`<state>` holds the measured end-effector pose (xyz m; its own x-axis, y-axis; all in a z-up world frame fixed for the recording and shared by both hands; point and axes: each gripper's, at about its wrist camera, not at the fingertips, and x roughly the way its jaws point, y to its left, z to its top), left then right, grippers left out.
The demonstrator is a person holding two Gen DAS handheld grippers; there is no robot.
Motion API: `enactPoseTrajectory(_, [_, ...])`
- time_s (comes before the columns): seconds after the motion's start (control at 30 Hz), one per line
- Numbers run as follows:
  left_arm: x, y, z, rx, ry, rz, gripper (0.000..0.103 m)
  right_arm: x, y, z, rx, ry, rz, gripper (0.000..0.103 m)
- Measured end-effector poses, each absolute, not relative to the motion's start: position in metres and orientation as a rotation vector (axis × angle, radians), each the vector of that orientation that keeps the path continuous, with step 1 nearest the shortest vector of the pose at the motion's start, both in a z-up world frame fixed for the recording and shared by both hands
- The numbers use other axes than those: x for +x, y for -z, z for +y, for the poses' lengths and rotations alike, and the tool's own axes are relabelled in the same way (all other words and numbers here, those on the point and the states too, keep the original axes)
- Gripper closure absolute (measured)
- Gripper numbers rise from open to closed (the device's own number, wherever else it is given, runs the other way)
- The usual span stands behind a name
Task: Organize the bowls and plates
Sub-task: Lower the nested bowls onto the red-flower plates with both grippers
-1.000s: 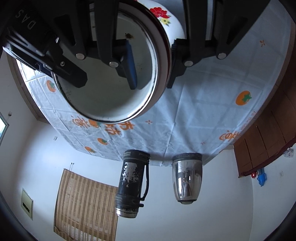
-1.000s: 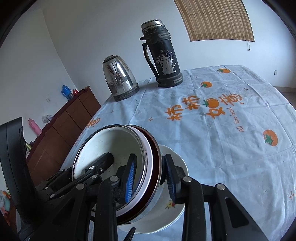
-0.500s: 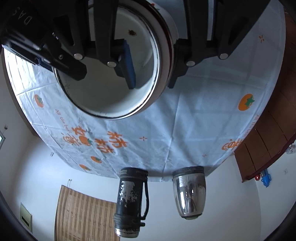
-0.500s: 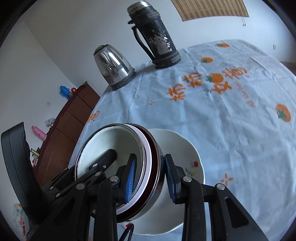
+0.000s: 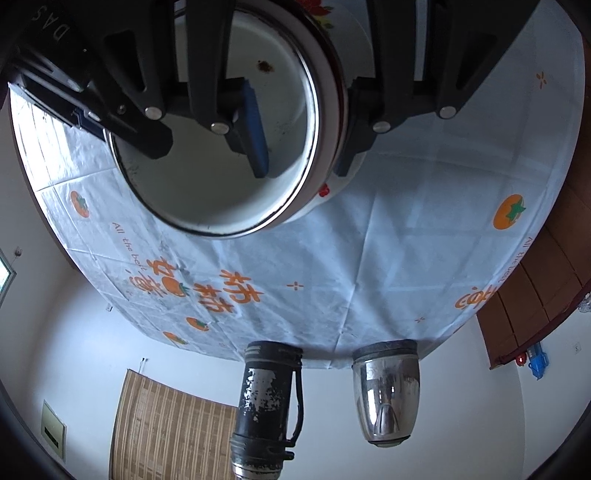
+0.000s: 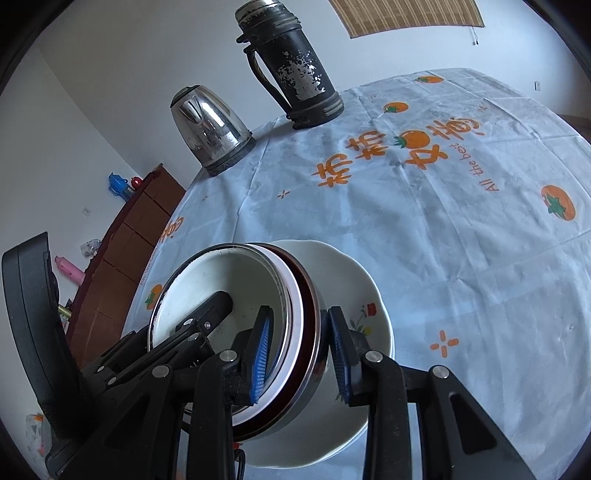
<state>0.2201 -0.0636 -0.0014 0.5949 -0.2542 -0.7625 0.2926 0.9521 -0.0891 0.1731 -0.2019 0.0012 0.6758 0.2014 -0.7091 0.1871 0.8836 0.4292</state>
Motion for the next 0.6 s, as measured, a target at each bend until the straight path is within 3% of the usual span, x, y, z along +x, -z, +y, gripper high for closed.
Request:
enactPoseTrajectory(0.23, [0.2167,0.0024,-0.063,0.063,0.304,0.834,0.065,0.1695,0.0013,-0.203,0.484,-0.034,0.753,0.068])
enactPoseTrajectory(0.33, [0.2187,0.0048,-0.0605,0.047,0.297,0.844,0.056,0.1687,0.0027,-0.2055,0.5,-0.046,0.731,0.068])
enactPoseTrajectory(0.6, [0.2165,0.0037,-0.0624,0.056,0.315,0.851,0.054,0.166,0.003,-0.2077,0.514,-0.063,0.695,0.068])
